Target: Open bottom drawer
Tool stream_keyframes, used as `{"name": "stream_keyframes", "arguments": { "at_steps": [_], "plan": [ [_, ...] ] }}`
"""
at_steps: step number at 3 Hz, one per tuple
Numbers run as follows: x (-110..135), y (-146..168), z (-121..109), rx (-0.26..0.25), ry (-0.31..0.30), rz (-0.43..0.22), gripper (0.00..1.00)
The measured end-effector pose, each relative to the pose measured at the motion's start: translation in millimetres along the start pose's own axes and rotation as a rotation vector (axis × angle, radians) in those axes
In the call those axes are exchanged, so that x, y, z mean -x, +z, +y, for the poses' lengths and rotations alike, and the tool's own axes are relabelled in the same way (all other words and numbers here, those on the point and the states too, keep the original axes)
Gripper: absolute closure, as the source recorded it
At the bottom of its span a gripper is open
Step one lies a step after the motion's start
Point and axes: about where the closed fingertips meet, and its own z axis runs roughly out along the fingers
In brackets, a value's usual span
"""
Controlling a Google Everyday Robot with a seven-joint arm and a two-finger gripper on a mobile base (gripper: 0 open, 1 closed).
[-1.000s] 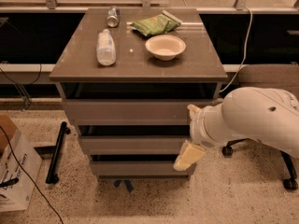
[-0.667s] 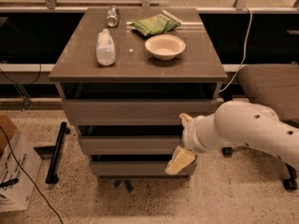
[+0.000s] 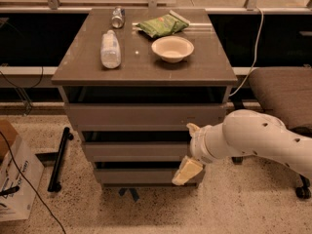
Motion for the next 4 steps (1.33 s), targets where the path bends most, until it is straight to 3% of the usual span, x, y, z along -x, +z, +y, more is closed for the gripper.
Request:
{"name": "stream_keyframes", "arguments": {
  "at_steps": [1, 2, 4],
  "plan": [
    [-31.9, 10.9, -0.5, -0.019, 0.05, 0.025, 0.0],
    [-67.4, 24.8, 1.1, -0.016, 0.063, 0.083, 0.0],
    [-138.7, 65.1, -16.3, -0.071, 0.068, 0.215, 0.0]
  ]
}}
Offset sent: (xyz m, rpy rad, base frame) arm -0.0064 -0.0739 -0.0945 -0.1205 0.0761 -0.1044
